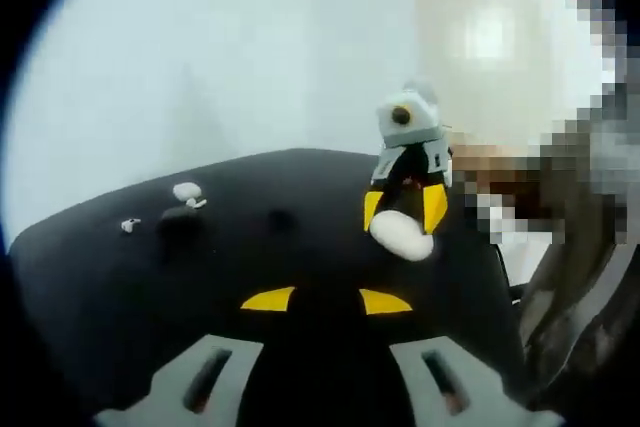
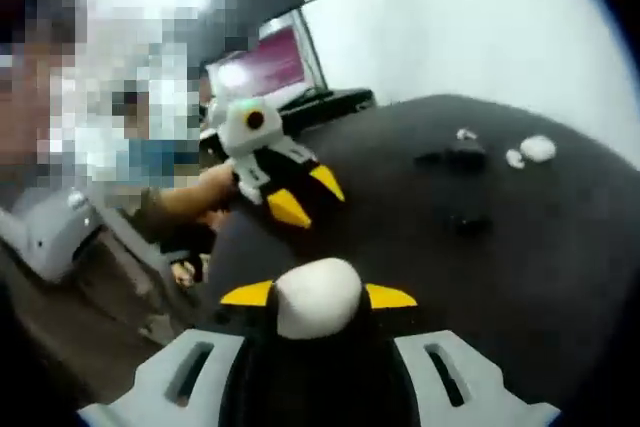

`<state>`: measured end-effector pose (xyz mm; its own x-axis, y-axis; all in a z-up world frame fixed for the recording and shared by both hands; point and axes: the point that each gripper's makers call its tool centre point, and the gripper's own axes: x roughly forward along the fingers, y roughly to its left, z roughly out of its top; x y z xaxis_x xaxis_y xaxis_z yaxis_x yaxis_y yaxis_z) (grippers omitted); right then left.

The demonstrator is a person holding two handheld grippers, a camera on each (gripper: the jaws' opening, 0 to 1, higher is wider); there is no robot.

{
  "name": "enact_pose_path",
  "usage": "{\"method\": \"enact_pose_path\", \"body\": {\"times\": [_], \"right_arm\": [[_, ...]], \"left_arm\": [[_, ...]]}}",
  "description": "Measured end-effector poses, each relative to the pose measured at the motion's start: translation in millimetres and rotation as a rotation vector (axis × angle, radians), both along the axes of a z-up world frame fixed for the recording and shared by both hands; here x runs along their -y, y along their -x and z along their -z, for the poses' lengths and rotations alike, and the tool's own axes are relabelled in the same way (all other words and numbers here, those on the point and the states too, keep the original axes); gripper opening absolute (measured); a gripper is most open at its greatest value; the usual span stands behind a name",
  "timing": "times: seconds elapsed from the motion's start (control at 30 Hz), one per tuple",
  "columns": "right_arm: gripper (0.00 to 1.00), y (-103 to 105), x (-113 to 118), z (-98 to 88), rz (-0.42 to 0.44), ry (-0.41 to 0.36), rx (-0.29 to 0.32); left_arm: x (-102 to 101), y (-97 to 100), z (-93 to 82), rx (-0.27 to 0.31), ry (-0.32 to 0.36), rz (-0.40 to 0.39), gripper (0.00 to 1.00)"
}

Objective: Pick up three earphones and place each one into its charging case using tactile feedback, ensure that each earphone is properly inserted and securely positioned inside the case.

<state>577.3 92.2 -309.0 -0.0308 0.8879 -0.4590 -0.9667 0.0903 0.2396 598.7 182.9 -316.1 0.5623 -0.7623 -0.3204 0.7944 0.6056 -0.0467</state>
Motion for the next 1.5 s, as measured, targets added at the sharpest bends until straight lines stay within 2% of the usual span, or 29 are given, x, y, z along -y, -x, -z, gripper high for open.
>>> {"method": "enact_pose_path", "body": {"times": [0.17, 0.4, 0.5, 0.7, 0.77, 0.83, 0.9, 0.97, 1.03, 1.13, 1.23, 1.33, 1.43, 1.5], "right_arm": [[0.25, 9.0, 12.8, -12.5, 0.003, -0.004, 0.077], [0.24, 23.9, 22.7, -16.4, -0.022, 0.023, 0.177], [0.24, 26.7, 19.6, -15.6, -0.027, 0.01, 0.178], [0.26, 19.9, 7.4, -11.3, 0.01, -0.04, 0.126], [0.25, 19.6, 5.4, -12.5, 0.025, -0.055, 0.085], [0.24, 22.2, 5.3, -16.5, 0.023, -0.074, 0.098], [0.22, 25.5, 4.8, -21.7, -0.005, -0.087, 0.155], [0.21, 29.5, 6.2, -26.8, -0.035, -0.088, 0.272], [0.2, 36.5, 9.7, -29.6, -0.063, -0.07, 0.351], [0.2, 42.8, 18.8, -29.4, -0.061, -0.024, 0.449], [0.2, 48.3, 29.5, -25.2, -0.037, 0.031, 0.489], [0.2, 50.5, 35.1, -22.6, -0.025, 0.038, 0.493], [0.2, 48.4, 37.1, -19.0, -0.015, 0.02, 0.475], [0.21, 51.1, 33.4, -12.2, -0.044, 0.016, 0.447]], "left_arm": [[1.9, 1.6, 5.6, 0.004, -0.036, 0.01, 0.2], [1.9, 2.6, 4.0, 0.007, -0.027, 0.01, 0.2], [1.7, 2.5, 5.0, 0.007, -0.033, 0.009, 0.2], [1.0, 2.8, 4.7, 0.011, -0.036, 0.006, 0.19], [1.4, 4.0, 4.6, 0.013, -0.038, 0.01, 0.19], [1.4, 5.1, 4.3, 0.015, -0.039, 0.013, 0.19], [0.6, 5.0, 4.3, 0.016, -0.039, 0.012, 0.19], [0.2, 4.5, 3.8, 0.017, -0.036, 0.011, 0.19], [0.0, 4.2, 3.4, 0.017, -0.034, 0.009, 0.19], [0.4, 4.8, 3.7, 0.02, -0.037, 0.012, 0.19], [1.0, 5.0, 4.7, 0.019, -0.043, 0.017, 0.19], [1.3, 4.5, 4.5, 0.02, -0.043, 0.018, 0.19], [1.4, 4.5, 4.0, 0.021, -0.04, 0.018, 0.19], [1.4, 4.7, 3.8, 0.022, -0.041, 0.018, 0.19]]}}
